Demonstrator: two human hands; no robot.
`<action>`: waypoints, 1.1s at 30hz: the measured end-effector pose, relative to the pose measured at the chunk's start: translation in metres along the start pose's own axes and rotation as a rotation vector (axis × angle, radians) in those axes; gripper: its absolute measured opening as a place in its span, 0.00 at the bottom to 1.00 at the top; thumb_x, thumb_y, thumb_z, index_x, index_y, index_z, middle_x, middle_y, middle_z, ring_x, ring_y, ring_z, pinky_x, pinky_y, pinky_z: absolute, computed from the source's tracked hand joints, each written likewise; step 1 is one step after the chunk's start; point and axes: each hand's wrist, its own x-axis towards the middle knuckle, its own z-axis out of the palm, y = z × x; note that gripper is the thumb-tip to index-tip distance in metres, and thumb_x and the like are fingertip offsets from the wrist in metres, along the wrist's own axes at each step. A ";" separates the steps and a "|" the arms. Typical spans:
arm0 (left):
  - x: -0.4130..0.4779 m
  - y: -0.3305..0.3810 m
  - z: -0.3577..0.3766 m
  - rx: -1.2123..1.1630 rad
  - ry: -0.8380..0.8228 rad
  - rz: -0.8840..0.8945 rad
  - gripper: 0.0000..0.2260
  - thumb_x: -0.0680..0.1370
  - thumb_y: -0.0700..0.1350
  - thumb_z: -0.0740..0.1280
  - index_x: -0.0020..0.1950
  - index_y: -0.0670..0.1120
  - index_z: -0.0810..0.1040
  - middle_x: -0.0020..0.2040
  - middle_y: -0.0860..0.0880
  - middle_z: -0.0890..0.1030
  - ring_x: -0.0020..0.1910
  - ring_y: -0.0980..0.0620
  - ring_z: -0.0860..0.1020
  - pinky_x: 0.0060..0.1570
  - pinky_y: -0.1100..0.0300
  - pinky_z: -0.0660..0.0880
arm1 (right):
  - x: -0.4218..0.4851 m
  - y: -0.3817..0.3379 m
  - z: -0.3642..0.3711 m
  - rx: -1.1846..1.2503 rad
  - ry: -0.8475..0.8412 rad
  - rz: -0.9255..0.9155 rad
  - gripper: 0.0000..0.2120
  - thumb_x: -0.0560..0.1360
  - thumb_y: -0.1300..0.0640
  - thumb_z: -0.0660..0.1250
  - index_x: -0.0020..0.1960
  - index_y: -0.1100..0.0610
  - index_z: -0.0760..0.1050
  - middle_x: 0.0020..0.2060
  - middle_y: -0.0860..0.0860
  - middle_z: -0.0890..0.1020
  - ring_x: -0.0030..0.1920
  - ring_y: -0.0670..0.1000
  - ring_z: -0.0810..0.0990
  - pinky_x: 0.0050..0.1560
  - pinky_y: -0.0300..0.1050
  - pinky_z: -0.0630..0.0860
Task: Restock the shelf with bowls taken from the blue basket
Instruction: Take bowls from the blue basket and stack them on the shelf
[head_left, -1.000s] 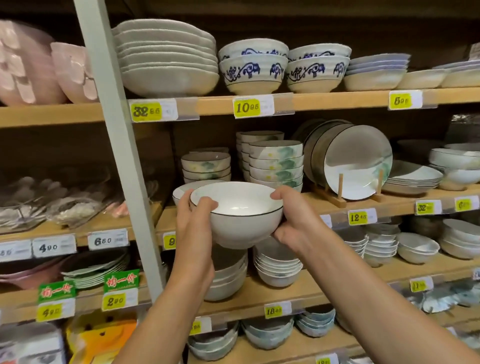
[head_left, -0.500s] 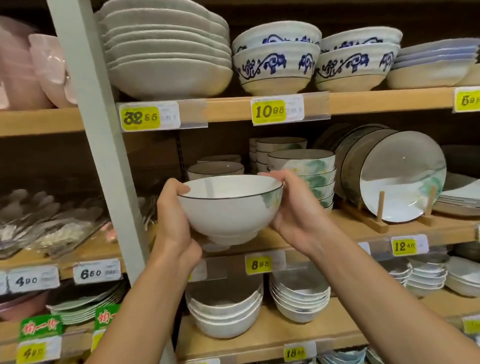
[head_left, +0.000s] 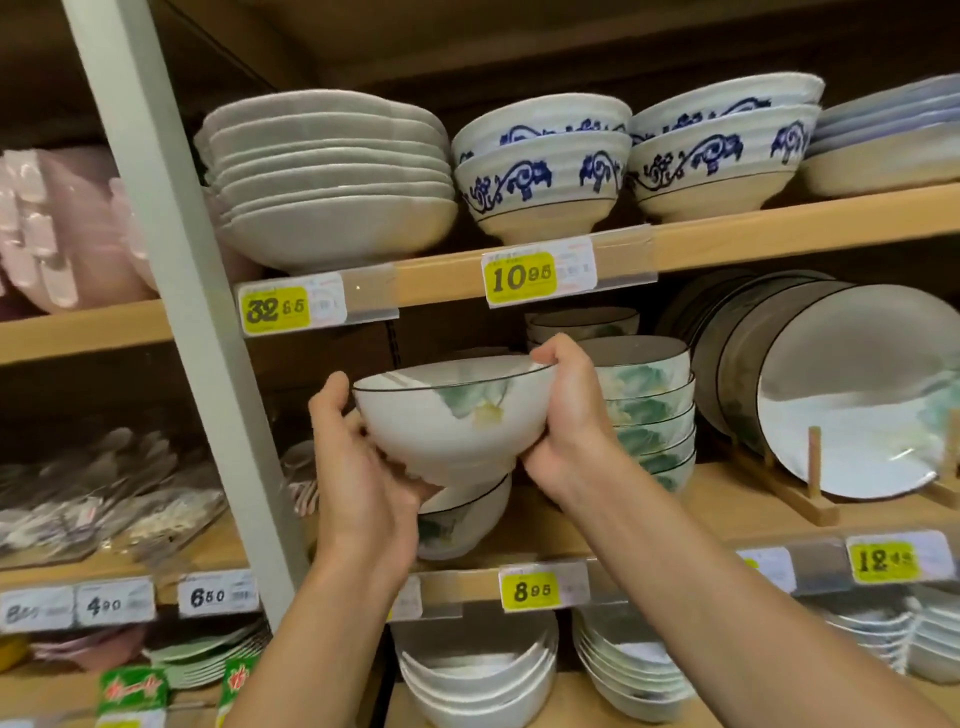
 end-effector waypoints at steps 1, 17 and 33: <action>-0.006 -0.007 0.002 0.006 0.007 0.072 0.29 0.75 0.64 0.59 0.66 0.46 0.76 0.58 0.44 0.83 0.57 0.45 0.81 0.44 0.51 0.80 | 0.001 0.003 0.003 -0.021 0.022 -0.035 0.05 0.71 0.53 0.60 0.41 0.54 0.70 0.34 0.54 0.78 0.34 0.54 0.78 0.35 0.44 0.73; 0.026 0.010 -0.024 -0.004 0.069 -0.054 0.12 0.72 0.55 0.60 0.36 0.52 0.79 0.37 0.51 0.83 0.33 0.49 0.83 0.32 0.57 0.78 | 0.029 0.011 0.002 -0.104 -0.126 0.119 0.13 0.74 0.50 0.64 0.54 0.56 0.78 0.52 0.58 0.80 0.48 0.59 0.79 0.46 0.48 0.75; 0.018 0.000 -0.014 0.104 0.175 0.146 0.36 0.68 0.63 0.69 0.71 0.49 0.67 0.59 0.44 0.81 0.52 0.48 0.84 0.40 0.49 0.81 | 0.030 0.029 0.021 -0.296 0.165 -0.219 0.20 0.71 0.42 0.61 0.55 0.54 0.77 0.51 0.54 0.83 0.51 0.54 0.82 0.54 0.52 0.78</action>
